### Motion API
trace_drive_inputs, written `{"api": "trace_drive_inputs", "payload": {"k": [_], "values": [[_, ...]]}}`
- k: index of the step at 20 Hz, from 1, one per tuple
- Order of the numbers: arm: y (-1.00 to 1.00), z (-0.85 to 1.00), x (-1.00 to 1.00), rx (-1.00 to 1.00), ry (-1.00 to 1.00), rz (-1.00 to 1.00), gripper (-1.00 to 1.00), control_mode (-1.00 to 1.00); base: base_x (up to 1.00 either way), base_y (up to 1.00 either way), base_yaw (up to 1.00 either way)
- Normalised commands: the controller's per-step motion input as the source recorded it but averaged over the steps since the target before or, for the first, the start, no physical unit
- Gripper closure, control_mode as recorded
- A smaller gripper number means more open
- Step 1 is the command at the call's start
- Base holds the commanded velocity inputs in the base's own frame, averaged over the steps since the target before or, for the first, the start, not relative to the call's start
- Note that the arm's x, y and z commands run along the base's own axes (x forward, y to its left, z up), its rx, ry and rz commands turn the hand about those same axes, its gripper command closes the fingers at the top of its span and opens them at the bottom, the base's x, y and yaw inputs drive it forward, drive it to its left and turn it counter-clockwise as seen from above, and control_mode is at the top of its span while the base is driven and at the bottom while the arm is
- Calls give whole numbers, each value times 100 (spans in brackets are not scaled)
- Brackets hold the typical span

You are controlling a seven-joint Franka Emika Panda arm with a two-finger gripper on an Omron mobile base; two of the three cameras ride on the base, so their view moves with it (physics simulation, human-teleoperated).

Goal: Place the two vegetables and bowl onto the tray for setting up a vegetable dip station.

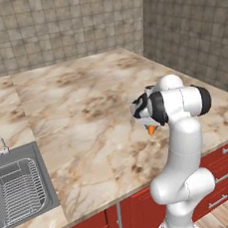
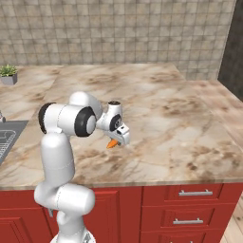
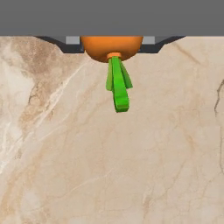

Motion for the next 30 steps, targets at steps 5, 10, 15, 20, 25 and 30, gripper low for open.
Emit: {"api": "trace_drive_inputs", "payload": {"k": [5,10,15,20,25,30], "values": [[7,14,-22,1,1,0,100,-100,0,0,0],[24,76,-48,0,0,13,100,-100,0,0,0],[15,85,-58,1,2,15,100,-100,0,0,0],[15,55,-75,0,5,19,100,-100,0,0,0],[21,17,-56,1,9,28,100,-100,0,0,0],[10,-2,-24,2,3,14,100,-100,0,0,0]]}}
